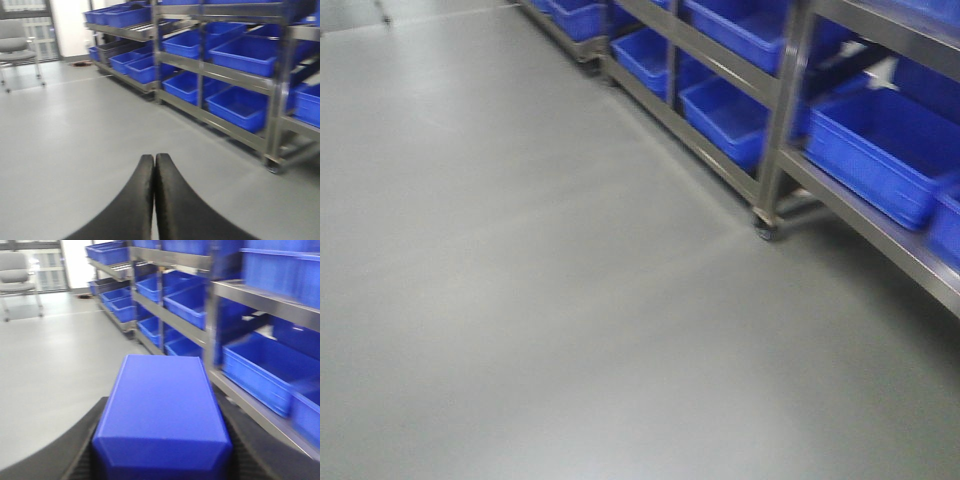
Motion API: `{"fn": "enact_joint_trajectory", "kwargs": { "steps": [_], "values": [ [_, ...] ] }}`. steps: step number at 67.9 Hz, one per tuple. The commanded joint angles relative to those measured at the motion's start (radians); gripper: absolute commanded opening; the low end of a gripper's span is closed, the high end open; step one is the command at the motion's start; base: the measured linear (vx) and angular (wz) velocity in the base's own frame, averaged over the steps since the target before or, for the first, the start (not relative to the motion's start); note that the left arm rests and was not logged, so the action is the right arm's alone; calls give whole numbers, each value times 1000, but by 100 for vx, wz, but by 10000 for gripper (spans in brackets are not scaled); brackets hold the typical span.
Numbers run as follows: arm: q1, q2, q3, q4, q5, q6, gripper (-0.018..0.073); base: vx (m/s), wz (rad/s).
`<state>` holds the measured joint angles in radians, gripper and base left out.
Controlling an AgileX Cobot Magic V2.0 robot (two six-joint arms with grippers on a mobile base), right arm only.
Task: Pour parts from conveyor to right shelf
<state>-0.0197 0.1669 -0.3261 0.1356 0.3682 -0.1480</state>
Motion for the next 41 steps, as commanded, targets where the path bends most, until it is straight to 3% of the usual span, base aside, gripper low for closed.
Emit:
{"fn": "enact_joint_trajectory", "kwargs": {
  "steps": [1, 41],
  "values": [
    [-8, 14, -28, 2, -84, -2, -6, 62, 44],
    [-8, 14, -28, 2, -84, -2, -6, 65, 41]
  ]
}}
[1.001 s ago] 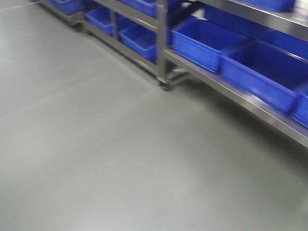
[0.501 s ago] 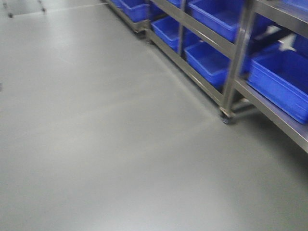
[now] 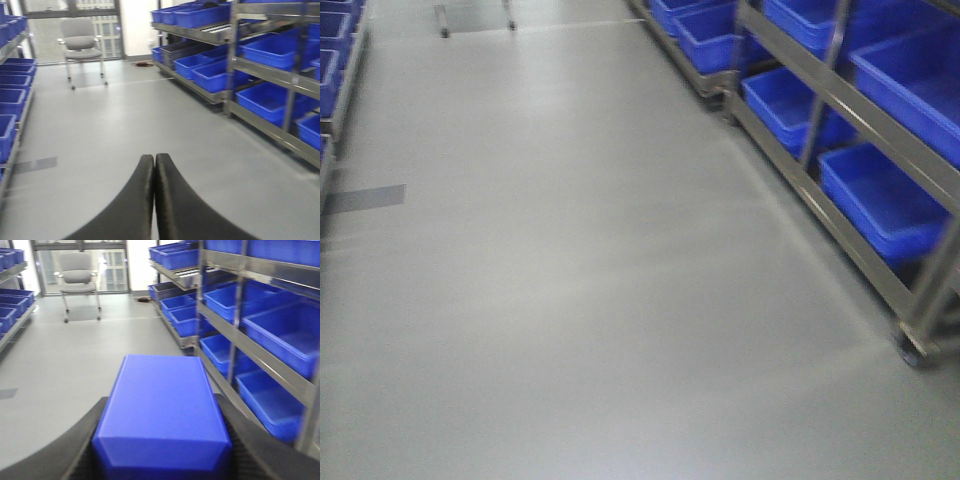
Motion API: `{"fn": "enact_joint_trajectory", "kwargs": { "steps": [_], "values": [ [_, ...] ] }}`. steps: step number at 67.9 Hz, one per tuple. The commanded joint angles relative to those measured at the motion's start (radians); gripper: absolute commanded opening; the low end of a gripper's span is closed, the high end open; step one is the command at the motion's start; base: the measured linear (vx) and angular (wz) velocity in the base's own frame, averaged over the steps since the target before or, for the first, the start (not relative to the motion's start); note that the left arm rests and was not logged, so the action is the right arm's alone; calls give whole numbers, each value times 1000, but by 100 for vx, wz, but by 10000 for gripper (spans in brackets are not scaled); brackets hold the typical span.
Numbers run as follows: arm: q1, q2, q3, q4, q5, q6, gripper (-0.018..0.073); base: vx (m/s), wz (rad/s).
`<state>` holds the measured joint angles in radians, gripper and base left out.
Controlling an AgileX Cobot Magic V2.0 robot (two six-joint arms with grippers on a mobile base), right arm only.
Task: Pour parts from conveyor to right shelf
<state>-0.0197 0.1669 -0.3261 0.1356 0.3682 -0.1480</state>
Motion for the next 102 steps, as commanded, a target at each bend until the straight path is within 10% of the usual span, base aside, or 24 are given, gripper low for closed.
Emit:
{"fn": "enact_joint_trajectory", "kwargs": {
  "steps": [1, 102],
  "values": [
    [-8, 14, -28, 2, -84, -2, -6, 67, 38],
    [-8, 14, -28, 2, -83, -2, -6, 68, 16]
  ]
}}
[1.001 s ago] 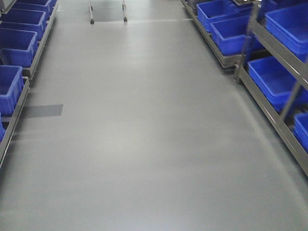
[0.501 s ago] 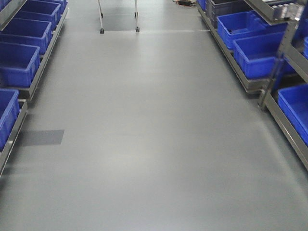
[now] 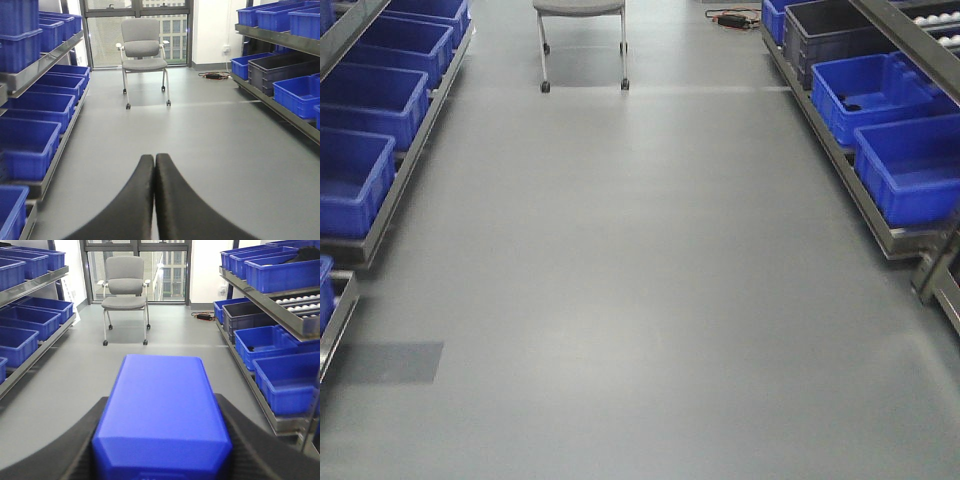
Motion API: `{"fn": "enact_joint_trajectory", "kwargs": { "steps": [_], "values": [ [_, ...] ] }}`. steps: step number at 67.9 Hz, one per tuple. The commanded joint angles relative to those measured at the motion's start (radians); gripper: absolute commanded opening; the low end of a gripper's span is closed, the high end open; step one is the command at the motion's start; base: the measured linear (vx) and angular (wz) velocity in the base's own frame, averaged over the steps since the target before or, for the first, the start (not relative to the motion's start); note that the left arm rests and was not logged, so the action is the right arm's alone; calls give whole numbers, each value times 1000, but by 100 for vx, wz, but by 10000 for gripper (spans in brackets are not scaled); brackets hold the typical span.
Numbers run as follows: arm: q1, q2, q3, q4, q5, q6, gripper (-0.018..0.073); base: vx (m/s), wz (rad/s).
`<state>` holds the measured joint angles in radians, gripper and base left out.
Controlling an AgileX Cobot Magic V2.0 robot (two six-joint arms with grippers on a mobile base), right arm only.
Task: Pour parts from conveyor to right shelf
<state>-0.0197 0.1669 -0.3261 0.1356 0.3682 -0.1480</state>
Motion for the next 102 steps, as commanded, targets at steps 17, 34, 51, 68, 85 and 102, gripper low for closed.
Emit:
{"fn": "enact_joint_trajectory", "kwargs": {
  "steps": [17, 34, 51, 68, 85, 102],
  "values": [
    [-8, 14, -28, 2, -83, -2, -6, 62, -3],
    [-8, 14, -28, 5, -83, -2, -6, 51, -3],
    [-8, 14, -28, 5, -83, -2, -6, 31, 38],
    [-8, 14, -28, 5, -83, -2, -6, 19, 86],
    [-8, 14, -28, 5, -84, -2, -6, 18, 98],
    [-8, 14, -28, 5, -84, -2, -6, 20, 86]
  ]
}}
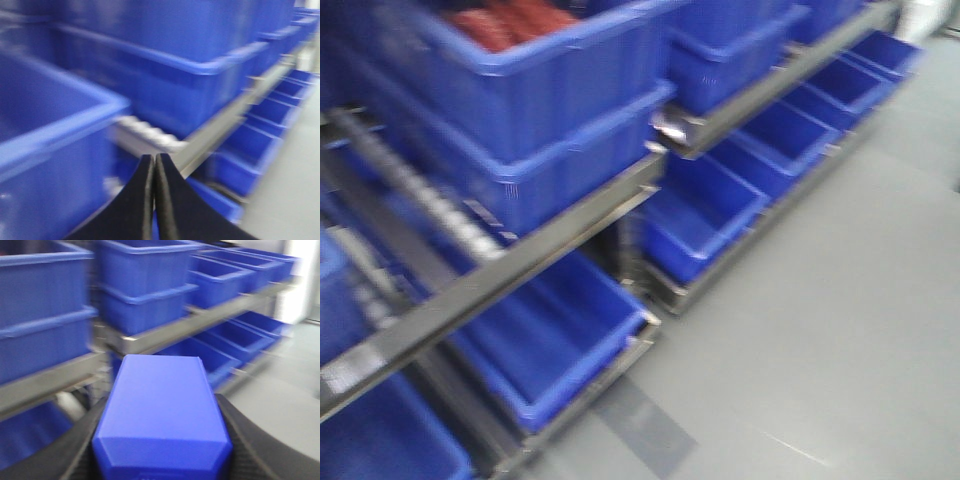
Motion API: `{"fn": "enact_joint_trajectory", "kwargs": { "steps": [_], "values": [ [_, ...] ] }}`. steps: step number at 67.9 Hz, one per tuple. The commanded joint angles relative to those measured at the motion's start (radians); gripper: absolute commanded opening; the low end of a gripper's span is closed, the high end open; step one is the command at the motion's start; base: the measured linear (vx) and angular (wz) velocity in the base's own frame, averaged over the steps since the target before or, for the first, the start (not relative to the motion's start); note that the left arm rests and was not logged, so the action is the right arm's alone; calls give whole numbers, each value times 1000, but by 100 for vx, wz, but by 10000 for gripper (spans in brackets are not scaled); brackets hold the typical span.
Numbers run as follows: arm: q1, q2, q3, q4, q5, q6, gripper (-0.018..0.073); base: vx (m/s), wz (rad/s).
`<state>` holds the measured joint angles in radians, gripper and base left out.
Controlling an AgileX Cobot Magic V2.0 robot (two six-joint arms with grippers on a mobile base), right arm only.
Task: Pour parts from conveyor to right shelf
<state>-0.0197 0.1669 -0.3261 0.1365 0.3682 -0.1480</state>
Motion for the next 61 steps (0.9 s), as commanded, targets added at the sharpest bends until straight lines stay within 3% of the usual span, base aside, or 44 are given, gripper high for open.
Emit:
{"fn": "enact_joint_trajectory", "kwargs": {
  "steps": [1, 61],
  "values": [
    [-8, 14, -28, 4, -84, -2, -6, 21, 81],
    [-8, 14, -28, 4, -84, -2, -6, 13, 76]
  ]
}}
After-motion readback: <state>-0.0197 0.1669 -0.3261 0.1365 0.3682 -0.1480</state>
